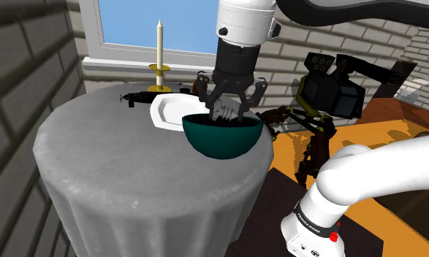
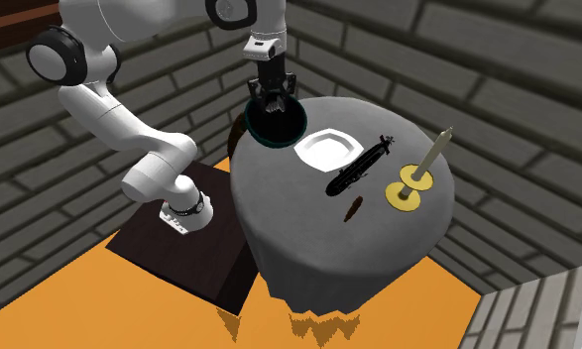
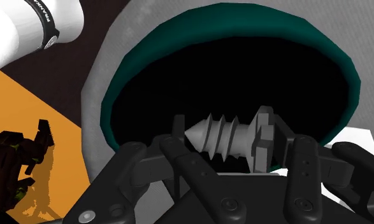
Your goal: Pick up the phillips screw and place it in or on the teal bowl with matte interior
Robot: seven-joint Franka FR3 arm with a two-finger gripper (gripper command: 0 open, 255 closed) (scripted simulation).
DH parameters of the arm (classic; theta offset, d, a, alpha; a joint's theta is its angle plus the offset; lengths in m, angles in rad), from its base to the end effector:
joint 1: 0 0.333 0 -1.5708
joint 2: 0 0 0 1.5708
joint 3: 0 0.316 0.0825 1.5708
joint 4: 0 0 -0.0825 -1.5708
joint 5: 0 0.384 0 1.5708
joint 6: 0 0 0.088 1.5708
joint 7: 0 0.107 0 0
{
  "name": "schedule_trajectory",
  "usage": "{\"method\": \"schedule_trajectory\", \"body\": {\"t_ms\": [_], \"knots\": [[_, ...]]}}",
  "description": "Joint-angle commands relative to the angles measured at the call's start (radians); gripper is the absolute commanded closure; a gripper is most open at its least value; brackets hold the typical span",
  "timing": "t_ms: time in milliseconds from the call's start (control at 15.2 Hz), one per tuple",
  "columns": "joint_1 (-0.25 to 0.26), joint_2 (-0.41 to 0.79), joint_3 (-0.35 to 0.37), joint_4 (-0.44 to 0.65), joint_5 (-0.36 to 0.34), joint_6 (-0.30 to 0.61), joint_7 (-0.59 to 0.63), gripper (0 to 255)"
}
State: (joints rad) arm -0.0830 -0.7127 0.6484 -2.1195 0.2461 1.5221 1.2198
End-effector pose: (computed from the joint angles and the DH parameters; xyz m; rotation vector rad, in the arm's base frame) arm 0.2606 0.2833 0.6045 2.8091 -1.1361 0.1824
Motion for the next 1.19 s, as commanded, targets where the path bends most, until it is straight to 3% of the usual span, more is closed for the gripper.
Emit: {"method": "schedule_trajectory", "body": {"t_ms": [0, 330, 594, 1122], "knots": [[0.0, 0.002, 0.002, -0.006, 0.001, 0.0, 0.0, 0], [-0.001, 0.004, 0.002, -0.004, 0.001, 0.0, 0.0, 0], [-0.022, 0.052, -0.001, 0.159, -0.023, -0.115, 0.018, 0], [-0.022, 0.052, -0.001, 0.159, -0.023, -0.115, 0.018, 0]]}}
